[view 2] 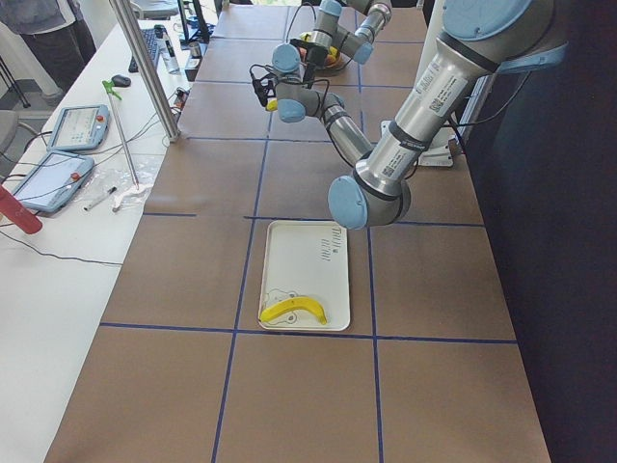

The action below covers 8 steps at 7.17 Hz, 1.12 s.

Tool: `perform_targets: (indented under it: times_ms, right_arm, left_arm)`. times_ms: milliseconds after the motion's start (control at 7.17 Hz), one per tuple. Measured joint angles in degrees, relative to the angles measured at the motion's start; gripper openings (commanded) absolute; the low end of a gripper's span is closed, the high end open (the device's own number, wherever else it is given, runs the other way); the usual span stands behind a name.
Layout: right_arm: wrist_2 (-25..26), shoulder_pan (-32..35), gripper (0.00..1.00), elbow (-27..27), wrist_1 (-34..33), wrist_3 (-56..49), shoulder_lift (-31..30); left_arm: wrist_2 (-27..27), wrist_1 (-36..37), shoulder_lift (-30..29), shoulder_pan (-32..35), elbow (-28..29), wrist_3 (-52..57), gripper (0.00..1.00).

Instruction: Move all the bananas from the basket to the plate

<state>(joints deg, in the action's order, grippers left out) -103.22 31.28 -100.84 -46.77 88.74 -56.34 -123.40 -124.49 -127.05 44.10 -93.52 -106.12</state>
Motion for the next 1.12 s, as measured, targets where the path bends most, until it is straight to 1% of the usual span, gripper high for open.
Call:
perform_targets:
  times_ms: [139,279,558,836,1115]
  right_arm:
    - [-2.4,1.9,1.0,-0.2,-3.3,-0.2,0.0]
    - [-4.3,3.7,1.0,-0.3,-8.1,-1.0,-0.1]
    - [-5.4,6.1,1.0,-0.3,-17.7,-5.3,-0.1]
    - [-7.2,9.2,1.0,-0.4,-25.4,-10.2,-0.2]
    - [-11.8,13.8,1.0,-1.4,-32.2,-16.0,-0.7]
  left_arm:
    - [0.0,0.2,2.4,1.9,-0.5,0.0,0.0]
    - [0.1,0.7,5.6,4.6,-0.8,0.0,0.0]
    - [0.1,1.6,12.5,9.4,-0.9,1.5,0.0]
    - [0.2,2.2,22.4,11.7,-0.9,9.5,0.0]
    - [0.5,1.8,33.3,12.6,-0.4,21.4,0.02]
